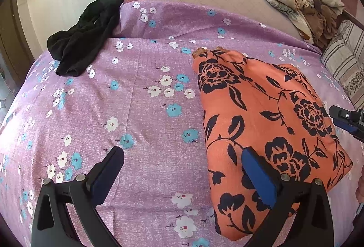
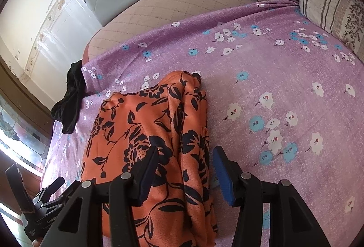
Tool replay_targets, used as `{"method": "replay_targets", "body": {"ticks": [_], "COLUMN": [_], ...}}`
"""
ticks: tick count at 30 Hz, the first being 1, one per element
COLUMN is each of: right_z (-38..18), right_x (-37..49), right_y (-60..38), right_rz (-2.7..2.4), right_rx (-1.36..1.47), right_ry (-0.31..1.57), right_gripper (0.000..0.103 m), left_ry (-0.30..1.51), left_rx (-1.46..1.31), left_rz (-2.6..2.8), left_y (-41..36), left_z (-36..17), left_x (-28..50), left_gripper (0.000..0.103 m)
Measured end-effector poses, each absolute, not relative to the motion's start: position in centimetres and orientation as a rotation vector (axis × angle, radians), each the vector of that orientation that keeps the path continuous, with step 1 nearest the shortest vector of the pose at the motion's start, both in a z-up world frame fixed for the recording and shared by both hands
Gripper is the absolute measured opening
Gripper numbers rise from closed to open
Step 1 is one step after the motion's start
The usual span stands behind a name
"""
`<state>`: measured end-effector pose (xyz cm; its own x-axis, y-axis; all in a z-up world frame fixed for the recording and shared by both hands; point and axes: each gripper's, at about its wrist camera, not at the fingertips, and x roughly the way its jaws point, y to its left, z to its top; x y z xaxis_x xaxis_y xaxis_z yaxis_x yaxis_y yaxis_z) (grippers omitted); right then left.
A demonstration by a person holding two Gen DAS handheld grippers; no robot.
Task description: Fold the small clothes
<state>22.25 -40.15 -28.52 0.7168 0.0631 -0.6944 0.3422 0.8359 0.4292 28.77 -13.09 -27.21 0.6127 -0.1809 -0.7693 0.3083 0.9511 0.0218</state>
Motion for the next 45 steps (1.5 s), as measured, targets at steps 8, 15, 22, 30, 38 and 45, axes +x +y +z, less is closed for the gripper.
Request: {"method": "replay_targets", "body": {"ticks": [8, 15, 22, 30, 38, 45], "right_z": [-28.5, -28.8, -30.9, -33.2, -34.1, -33.4], "right_x": [22.3, 22.4, 22.8, 23.2, 24.1, 25.6], "right_y": [-40.2, -40.3, -41.5, -42.5, -41.2, -37.7], "right_rz": [-0.163, -0.155, -0.155, -0.088, 0.049, 0.036], "right_rx": [0.573, 0.59, 0.68, 0.823, 0.921, 0.766], "right_ry": [0.766, 0.782, 0.836, 0.856, 0.853, 0.85], "right_gripper": [0.054, 0.057, 0.062, 0.068, 0.074, 0.073], "left_ry": [0.868, 0.887, 0.966, 1.065, 1.097, 1.061], "left_rx": [0.163, 0.147, 0.018, -0.096, -0.152, -0.118], "left_rz": [-0.289, -0.315, -0.423, -0.569, -0.659, -0.65], "left_y": [-13.2, -13.2, -12.7, -13.5, -14.6, -16.0], "left_z": [-27.3, -27.6, -28.4, -29.9, -30.8, -30.4], "left_x": [28.7, 28.9, 29.8, 30.8, 31.1, 30.4], "left_gripper": [0.103, 0.103, 0.103, 0.103, 0.091, 0.064]}}
